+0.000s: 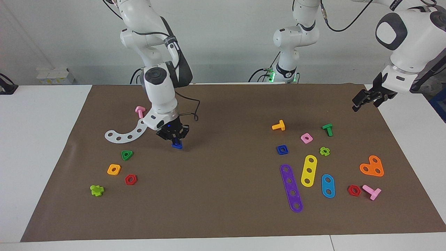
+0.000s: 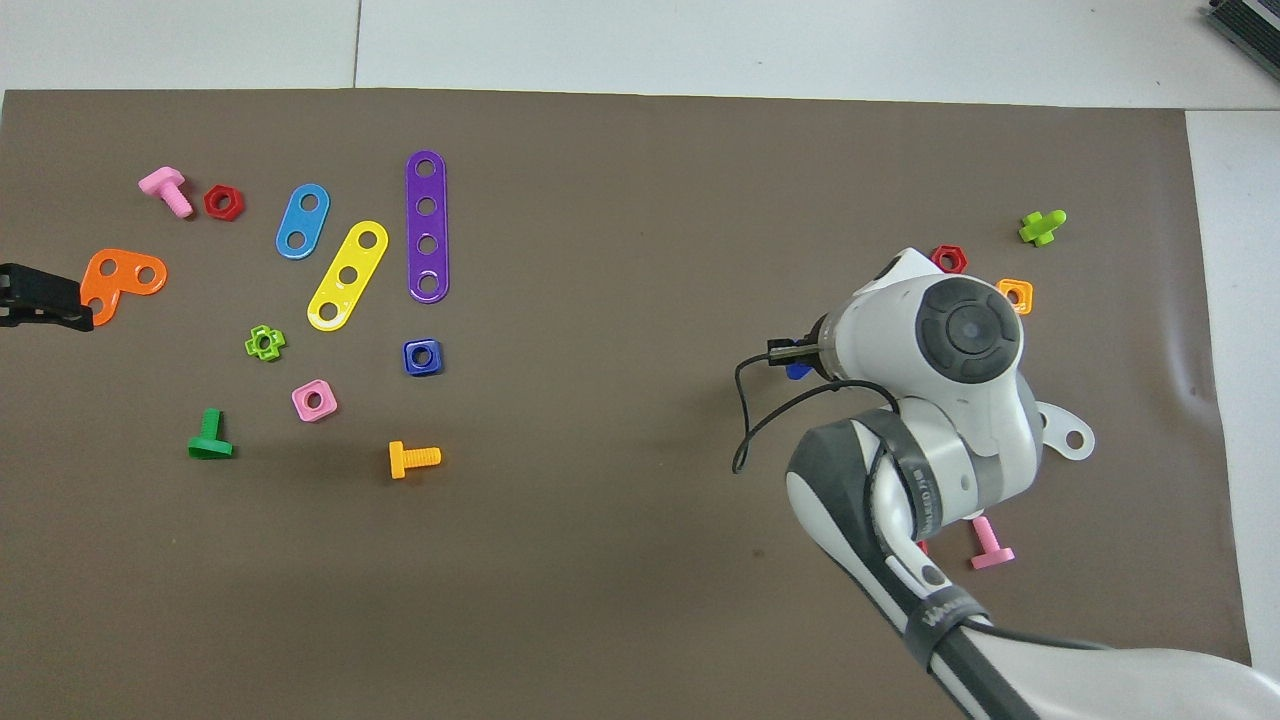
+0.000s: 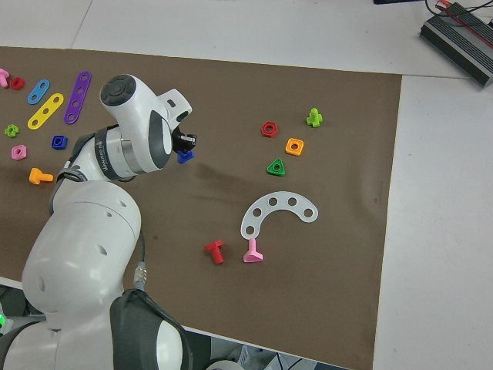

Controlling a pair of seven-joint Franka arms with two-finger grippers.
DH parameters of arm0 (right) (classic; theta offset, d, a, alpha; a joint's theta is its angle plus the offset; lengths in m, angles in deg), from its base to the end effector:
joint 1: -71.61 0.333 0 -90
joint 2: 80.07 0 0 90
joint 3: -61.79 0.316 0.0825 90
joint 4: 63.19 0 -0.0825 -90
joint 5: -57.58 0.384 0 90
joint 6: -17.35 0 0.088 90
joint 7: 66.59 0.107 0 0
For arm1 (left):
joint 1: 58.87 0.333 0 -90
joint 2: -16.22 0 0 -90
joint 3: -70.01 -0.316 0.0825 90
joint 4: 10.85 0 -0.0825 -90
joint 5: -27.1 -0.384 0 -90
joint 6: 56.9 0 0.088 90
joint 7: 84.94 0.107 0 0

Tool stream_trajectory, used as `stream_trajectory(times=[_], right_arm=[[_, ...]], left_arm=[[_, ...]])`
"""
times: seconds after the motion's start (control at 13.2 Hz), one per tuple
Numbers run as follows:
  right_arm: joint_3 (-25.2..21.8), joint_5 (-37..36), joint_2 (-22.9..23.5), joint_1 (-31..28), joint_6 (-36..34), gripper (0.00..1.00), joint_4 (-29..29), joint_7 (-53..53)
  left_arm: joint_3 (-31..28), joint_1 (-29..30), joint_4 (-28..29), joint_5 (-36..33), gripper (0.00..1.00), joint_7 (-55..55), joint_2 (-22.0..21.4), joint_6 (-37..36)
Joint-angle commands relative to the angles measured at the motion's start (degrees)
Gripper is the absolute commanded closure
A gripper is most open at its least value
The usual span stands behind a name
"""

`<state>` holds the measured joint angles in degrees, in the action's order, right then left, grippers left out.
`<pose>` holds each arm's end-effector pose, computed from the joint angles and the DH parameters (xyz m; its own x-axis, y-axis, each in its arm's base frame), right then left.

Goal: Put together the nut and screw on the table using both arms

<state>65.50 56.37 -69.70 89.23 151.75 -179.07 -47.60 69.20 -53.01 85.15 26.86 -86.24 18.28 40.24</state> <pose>0.5583 0.2165 0.3752 0.9895 0.0493 0.1362 0.0554 -0.9976 -0.0412 0.5679 0.0667 0.5653 0.9903 0.1381 -0.0159 0.1381 -0.9904 -0.0050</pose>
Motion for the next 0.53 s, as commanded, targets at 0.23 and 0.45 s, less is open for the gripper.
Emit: stream_trajectory(times=[0.23,0.45], right_arm=[[-0.11,-0.9,7.81,10.39,-3.96,1.0,12.5,15.43],[0.07,-4.85,12.83,14.45,-7.22,1.0,18.93,22.74]], left_arm=[[0.29,0.02,2.0,-1.08,0.0,-0.19,-1.71,1.13],[0.9,-1.03,2.17,-1.08,0.0,-0.28,-3.28,-0.63]])
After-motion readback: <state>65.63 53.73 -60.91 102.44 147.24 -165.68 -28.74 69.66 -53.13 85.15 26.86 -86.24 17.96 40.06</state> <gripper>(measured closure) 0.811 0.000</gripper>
